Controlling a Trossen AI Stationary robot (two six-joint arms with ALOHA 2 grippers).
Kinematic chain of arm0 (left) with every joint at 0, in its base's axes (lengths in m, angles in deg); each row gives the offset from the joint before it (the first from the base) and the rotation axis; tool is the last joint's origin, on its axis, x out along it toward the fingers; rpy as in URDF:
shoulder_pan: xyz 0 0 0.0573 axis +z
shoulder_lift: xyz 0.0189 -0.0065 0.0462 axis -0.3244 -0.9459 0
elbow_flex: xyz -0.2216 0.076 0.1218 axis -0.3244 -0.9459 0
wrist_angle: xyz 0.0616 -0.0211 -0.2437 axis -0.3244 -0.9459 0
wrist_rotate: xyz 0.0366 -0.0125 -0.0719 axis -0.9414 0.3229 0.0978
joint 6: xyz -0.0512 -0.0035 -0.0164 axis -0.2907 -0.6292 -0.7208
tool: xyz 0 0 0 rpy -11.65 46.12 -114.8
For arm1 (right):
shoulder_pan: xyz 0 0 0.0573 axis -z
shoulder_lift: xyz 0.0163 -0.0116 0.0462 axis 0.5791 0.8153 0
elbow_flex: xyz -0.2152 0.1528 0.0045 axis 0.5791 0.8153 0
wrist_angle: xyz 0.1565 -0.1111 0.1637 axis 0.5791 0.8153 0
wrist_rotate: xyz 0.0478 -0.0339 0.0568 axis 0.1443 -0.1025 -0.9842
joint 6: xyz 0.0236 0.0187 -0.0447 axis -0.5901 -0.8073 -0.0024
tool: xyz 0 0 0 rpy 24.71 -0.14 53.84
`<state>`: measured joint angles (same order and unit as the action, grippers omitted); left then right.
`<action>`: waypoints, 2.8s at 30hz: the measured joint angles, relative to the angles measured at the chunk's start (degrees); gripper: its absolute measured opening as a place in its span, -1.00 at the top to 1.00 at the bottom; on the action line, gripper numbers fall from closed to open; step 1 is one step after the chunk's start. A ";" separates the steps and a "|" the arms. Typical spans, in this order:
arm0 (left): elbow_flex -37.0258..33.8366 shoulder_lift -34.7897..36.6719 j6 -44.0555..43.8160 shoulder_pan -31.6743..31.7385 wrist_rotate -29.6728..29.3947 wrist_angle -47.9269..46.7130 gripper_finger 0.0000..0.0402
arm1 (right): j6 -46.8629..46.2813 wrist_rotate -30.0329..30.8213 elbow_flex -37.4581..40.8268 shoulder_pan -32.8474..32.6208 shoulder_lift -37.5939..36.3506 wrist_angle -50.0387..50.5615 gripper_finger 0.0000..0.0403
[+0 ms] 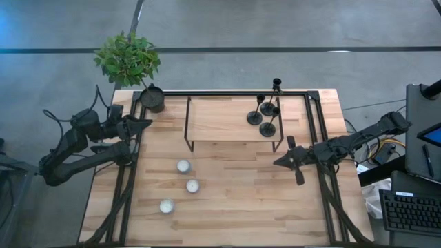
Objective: Pick & Place candle stick holders
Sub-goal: Put the blue scented candle on the shelf
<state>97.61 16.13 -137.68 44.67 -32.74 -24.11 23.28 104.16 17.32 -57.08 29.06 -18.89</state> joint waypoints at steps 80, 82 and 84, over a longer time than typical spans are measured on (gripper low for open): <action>0.00 -0.04 -6.73 0.00 -1.97 -0.34 -0.20 | -3.39 -6.42 5.97 0.00 -16.80 12.78 0.96; 0.01 -0.04 -6.14 0.02 -1.95 -0.77 -0.20 | -3.39 -6.40 5.97 0.00 -16.80 12.78 0.96; 0.00 -0.04 -6.03 0.02 -1.97 -1.69 -0.20 | -3.39 -6.40 5.97 0.00 -16.80 12.78 0.96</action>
<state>97.61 16.09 -143.72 44.69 -34.71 -25.80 19.89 97.77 23.28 -57.08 12.26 -6.11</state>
